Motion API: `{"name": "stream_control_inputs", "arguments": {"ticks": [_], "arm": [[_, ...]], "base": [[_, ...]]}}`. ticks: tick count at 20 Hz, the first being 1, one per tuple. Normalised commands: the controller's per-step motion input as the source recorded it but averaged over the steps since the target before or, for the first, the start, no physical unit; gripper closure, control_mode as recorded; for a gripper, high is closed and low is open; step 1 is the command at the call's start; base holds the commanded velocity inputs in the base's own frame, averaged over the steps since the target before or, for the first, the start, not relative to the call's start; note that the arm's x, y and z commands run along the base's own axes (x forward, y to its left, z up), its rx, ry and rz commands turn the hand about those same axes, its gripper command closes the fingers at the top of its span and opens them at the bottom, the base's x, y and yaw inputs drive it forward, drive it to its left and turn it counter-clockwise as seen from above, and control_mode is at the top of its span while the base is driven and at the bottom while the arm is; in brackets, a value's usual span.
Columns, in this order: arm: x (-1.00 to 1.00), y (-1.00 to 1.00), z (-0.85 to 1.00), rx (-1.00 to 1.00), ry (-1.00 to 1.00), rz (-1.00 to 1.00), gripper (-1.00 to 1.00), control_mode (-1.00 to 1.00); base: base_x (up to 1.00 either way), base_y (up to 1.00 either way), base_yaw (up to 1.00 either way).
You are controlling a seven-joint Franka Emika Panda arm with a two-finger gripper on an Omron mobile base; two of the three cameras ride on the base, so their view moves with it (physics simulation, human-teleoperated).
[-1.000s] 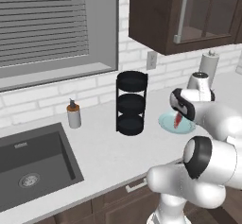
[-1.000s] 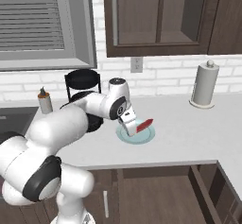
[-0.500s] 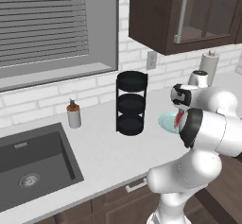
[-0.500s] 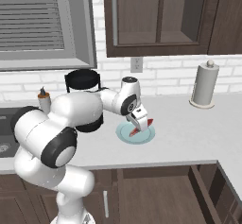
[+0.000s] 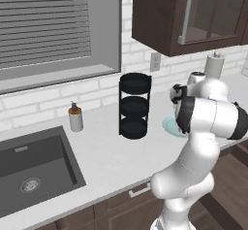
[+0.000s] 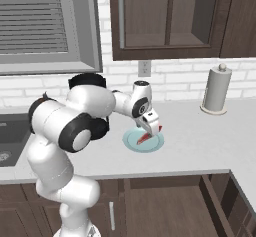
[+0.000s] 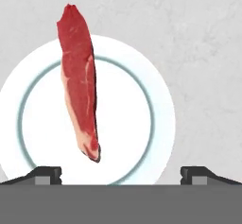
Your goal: Pick up the knife from the drawer and place it on the cutting board. Then place the meat from the plate to the cutting board.
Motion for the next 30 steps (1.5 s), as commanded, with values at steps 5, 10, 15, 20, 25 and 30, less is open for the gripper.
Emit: {"name": "stream_control_inputs", "arguments": {"ticks": [5,10,15,20,25,30], "arm": [[0.38,-0.03,-0.3,0.01,0.07,0.0,-1.0,-1.0],[0.31,-0.11,-0.28,0.03,0.04,0.0,-1.0,-1.0],[0.1,-0.14,-0.17,0.03,0.0,0.0,-1.0,-1.0],[0.18,-0.07,-0.15,0.02,0.01,0.0,-1.0,-1.0],[0.17,0.0,-0.22,0.02,0.03,0.0,-1.0,-1.0],[0.22,0.0,-0.24,0.02,0.09,0.0,-1.0,-1.0]], "base": [[0.0,0.0,0.0],[0.0,0.0,0.0],[0.0,0.0,0.0],[0.0,0.0,0.0],[0.0,0.0,0.0],[0.0,0.0,0.0]]}}
